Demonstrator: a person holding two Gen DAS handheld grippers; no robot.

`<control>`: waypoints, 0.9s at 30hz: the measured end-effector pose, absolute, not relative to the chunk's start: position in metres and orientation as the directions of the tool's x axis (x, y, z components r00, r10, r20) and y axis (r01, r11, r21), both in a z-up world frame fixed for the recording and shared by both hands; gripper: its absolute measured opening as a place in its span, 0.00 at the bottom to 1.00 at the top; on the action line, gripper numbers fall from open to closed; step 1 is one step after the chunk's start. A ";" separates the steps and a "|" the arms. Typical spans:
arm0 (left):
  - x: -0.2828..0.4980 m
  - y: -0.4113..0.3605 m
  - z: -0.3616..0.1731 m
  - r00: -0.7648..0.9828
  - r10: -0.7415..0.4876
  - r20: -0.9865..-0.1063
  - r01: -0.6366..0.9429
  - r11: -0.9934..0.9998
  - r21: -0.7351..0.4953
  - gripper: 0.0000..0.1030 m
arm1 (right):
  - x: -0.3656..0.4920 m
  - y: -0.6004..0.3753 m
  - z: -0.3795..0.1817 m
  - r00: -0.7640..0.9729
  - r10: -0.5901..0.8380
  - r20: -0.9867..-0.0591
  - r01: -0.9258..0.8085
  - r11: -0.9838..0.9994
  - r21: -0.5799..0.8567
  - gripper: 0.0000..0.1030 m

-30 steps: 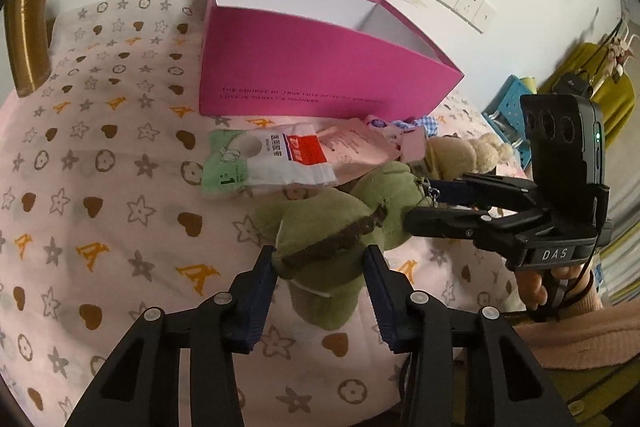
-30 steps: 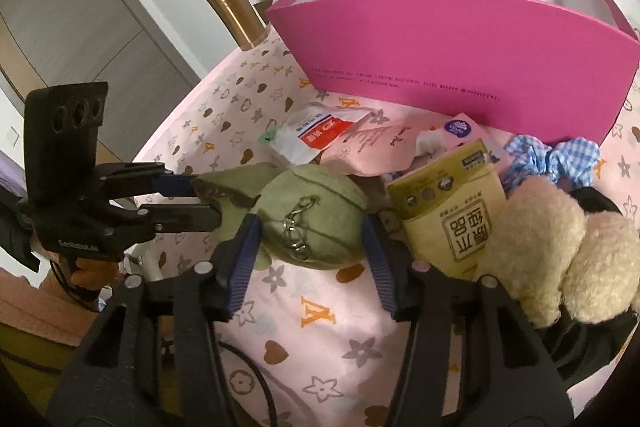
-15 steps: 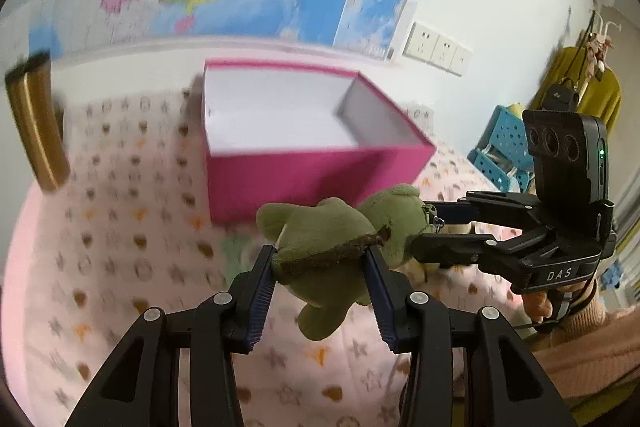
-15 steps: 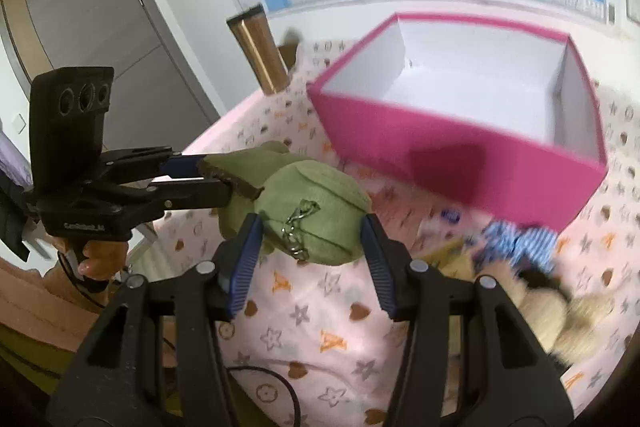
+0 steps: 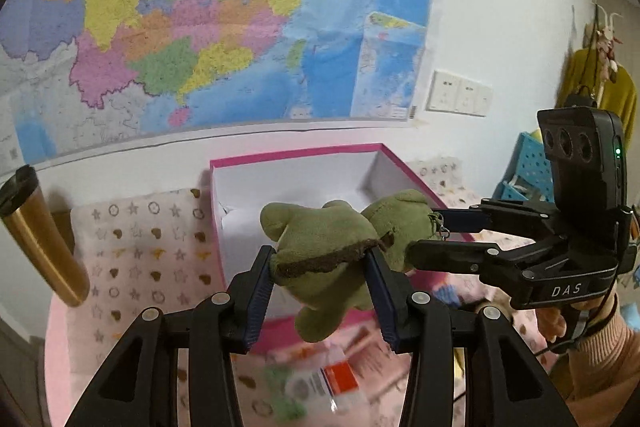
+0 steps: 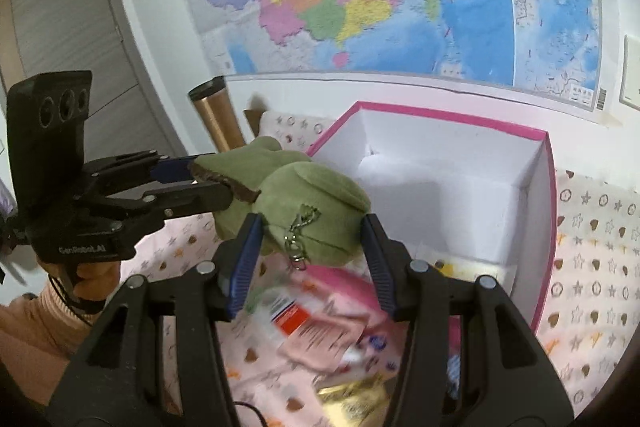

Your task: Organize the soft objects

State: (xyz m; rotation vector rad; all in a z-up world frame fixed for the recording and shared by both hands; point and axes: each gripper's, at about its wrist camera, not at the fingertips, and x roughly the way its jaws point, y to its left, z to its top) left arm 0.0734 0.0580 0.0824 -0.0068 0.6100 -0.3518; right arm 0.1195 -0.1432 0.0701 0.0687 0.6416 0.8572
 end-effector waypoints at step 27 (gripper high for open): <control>0.208 0.050 0.020 0.696 -0.083 -0.714 0.168 0.985 0.049 0.43 | 0.242 -0.100 0.010 0.402 0.657 -0.638 -0.518 0.738 0.434 0.53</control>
